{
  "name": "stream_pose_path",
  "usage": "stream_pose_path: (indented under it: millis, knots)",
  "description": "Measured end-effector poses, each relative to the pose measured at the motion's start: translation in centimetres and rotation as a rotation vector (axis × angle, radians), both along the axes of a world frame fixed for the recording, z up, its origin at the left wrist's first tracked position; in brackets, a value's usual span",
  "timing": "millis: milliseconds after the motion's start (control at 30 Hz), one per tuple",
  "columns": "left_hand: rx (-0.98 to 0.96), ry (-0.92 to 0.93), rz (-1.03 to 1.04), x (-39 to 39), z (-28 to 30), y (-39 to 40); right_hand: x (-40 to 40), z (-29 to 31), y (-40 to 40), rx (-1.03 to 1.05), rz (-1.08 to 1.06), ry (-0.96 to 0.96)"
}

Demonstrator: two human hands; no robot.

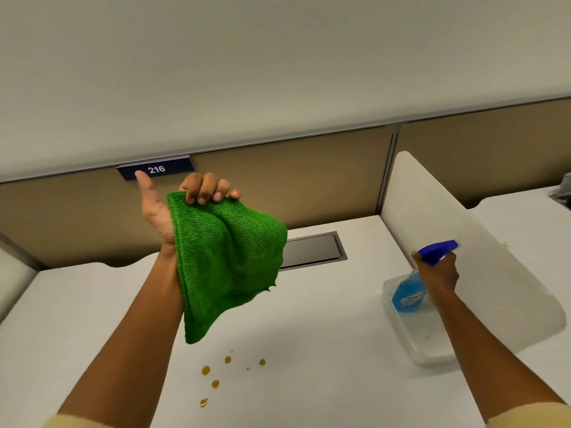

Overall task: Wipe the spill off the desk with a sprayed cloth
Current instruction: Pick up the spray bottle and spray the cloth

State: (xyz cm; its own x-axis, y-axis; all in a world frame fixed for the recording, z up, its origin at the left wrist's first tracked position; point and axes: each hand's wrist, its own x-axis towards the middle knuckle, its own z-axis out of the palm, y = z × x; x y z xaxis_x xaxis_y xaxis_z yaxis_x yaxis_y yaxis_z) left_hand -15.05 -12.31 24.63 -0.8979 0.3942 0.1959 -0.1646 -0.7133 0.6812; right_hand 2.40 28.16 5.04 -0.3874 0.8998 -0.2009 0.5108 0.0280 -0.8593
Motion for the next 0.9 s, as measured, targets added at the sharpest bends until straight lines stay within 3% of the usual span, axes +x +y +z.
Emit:
stream_pose_path:
  millis: [33,100,167,567,900]
  knots:
    - [0.062,0.061,-0.106,2.9,1.8,0.5,-0.2,-0.3,0.0,0.003,-0.008,0.007]
    - [-0.005,0.167,-0.01,2.9,2.3,0.2,-0.5,-0.6,-0.1,0.002,-0.028,0.032]
    - [-0.086,0.169,0.025,3.4,2.5,0.0,-0.6,-0.8,-0.3,-0.002,-0.046,0.057]
    - [0.048,0.19,-0.066,2.8,3.6,-2.8,-0.5,2.8,0.2,0.064,0.125,0.131]
    - [0.151,0.208,-0.144,2.4,4.6,-7.1,-0.7,18.4,-6.5,0.343,0.541,0.418]
